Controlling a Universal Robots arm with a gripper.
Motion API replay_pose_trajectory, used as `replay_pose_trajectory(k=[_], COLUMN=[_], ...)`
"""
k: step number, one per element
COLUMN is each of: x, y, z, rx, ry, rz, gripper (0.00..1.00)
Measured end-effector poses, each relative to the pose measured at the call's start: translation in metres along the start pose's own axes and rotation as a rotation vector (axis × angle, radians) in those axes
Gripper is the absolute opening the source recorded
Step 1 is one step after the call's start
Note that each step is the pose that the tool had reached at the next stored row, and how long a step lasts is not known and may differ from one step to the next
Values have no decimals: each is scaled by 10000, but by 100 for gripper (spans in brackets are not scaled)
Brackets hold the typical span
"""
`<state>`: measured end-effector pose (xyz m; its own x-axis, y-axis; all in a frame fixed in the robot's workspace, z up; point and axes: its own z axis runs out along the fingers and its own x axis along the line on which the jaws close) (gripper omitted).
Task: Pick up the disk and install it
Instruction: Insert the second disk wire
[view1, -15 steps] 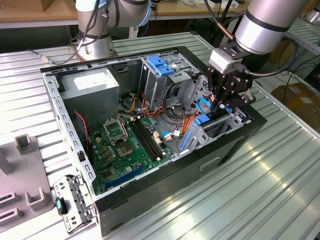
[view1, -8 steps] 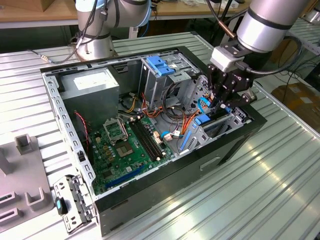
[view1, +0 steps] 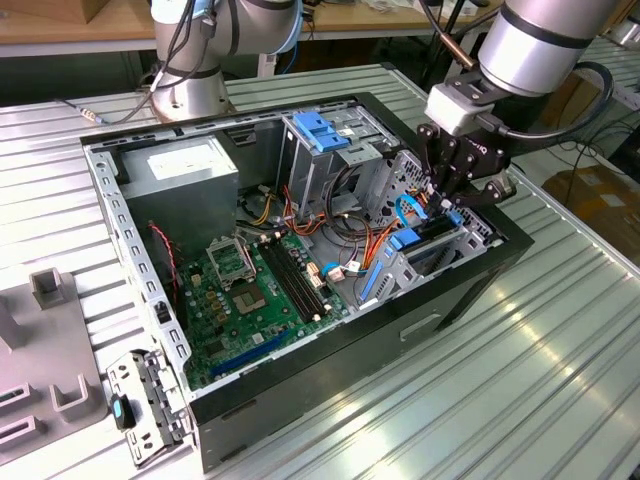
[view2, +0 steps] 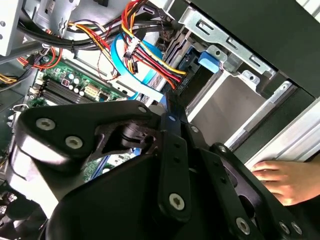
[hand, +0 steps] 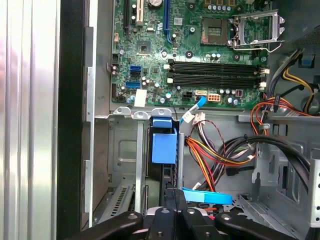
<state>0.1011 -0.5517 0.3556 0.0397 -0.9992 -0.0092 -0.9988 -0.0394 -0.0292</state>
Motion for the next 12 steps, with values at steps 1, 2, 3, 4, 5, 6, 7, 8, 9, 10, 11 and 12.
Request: replay_pose_trajectory(k=[1,2,3,4,5,6,7,8,9,10,11,12], x=[0,0,0,0,0,0,0,0,1,1,1,1], y=[0,0,0,0,0,-3,-6,-10,-12,-12,-13,-14], z=[0,0,-1,-1,-1,-1,0,4,9,15,24,38], rx=[0,0,0,0,0,-1,-1,0,0,0,0,0], ry=[0,-1,1,0,1,4,5,4,2,3,6,9], rz=[0,0,0,1,0,1,1,0,0,2,1,0], gripper=[11,11,11,11,11,11,11,11,11,11,11,11])
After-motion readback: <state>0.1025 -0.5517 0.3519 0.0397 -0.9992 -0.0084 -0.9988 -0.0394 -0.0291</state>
